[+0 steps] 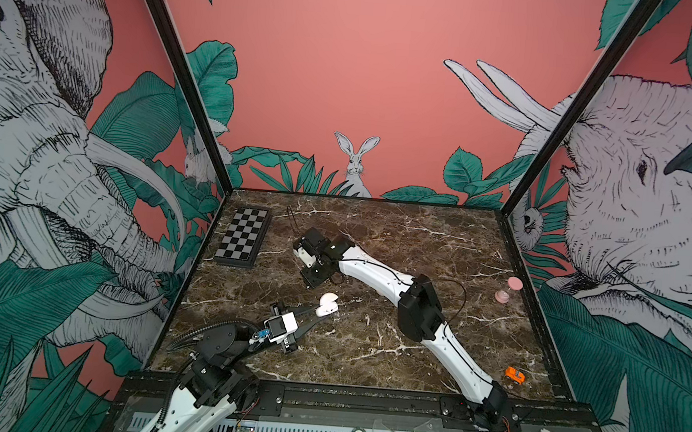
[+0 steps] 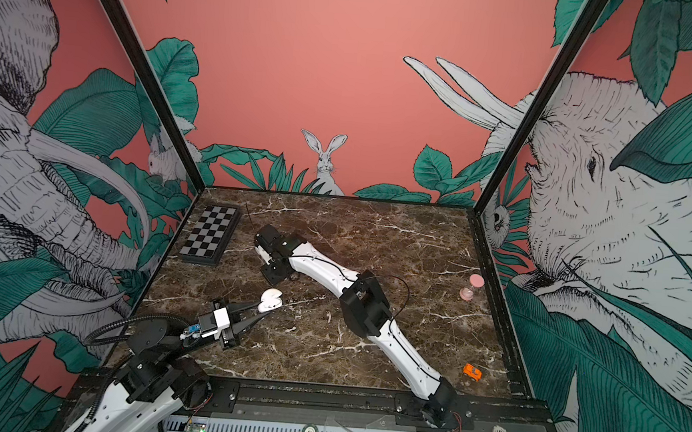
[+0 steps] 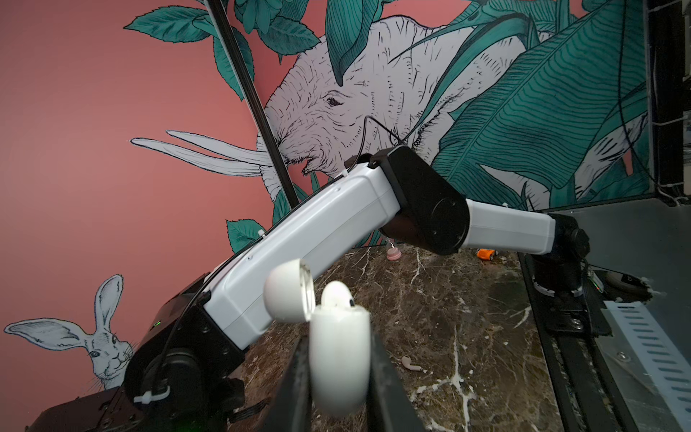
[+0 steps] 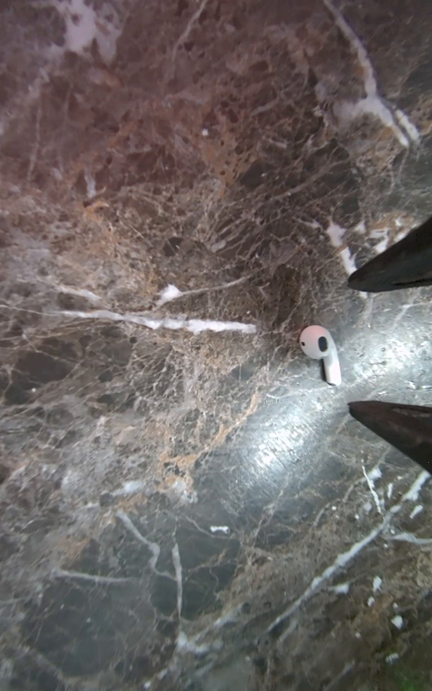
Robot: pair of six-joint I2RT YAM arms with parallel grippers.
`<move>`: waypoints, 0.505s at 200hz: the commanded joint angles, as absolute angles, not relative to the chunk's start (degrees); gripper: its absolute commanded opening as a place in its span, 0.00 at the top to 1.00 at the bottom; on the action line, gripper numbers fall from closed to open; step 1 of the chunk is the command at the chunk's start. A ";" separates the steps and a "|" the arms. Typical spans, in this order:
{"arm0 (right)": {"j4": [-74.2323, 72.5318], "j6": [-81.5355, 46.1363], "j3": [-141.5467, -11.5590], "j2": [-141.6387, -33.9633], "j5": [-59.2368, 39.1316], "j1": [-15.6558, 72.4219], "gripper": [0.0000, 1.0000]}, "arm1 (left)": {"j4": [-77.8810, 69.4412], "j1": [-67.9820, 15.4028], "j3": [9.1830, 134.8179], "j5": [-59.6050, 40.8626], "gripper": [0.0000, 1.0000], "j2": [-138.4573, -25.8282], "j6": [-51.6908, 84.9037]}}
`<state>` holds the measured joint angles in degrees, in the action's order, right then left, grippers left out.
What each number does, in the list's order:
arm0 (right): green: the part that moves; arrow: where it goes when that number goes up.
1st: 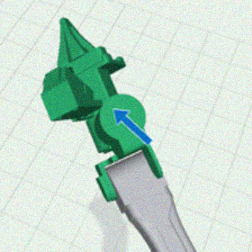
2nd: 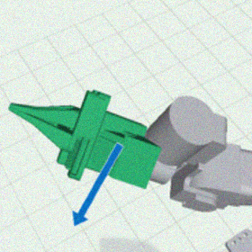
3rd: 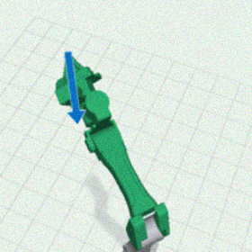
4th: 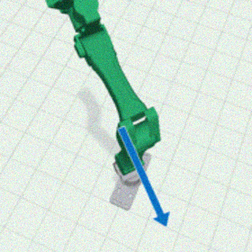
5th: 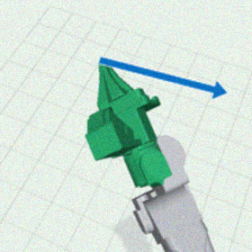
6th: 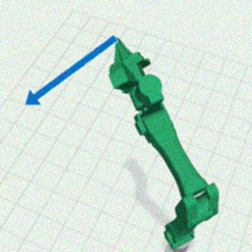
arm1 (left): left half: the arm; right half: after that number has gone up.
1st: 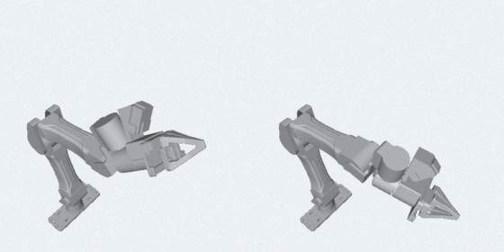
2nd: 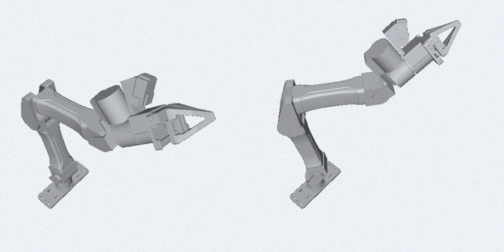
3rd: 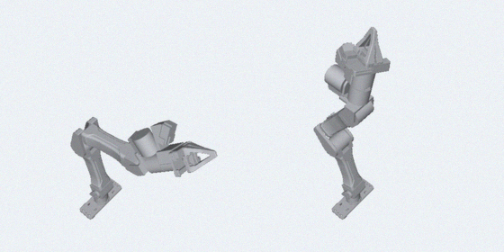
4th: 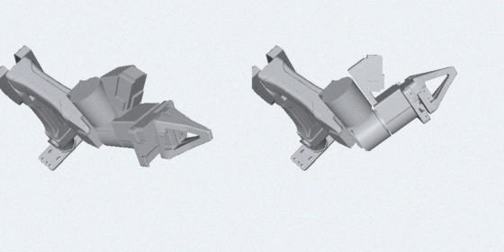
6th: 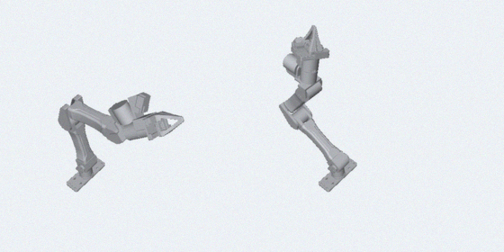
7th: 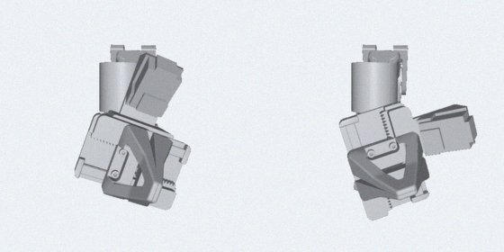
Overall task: Insert the wireless bluetooth earbuds into the charging case
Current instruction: 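Move the right gripper over the second white earbud on the table, then lower the right gripper and close it on the white earbud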
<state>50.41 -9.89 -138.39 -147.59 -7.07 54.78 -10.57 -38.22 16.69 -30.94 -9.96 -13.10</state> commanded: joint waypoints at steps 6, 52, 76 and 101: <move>49.72 -8.64 -139.91 -148.38 -5.41 55.45 0.55 | -11.36 -38.58 17.93 -31.77 1.00 -10.45 -12.83; 49.11 -8.63 -140.31 -149.28 -4.98 55.54 0.59 | -10.82 -38.67 17.93 -31.53 1.00 -10.52 -13.10; 49.21 -8.46 -140.75 -149.92 -4.59 55.61 0.61 | -10.80 -38.72 17.93 -31.34 1.00 -10.48 -13.23; 49.28 -8.18 -141.19 -150.48 -4.65 55.56 0.62 | -10.79 -38.67 17.93 -31.34 1.00 -10.55 -13.34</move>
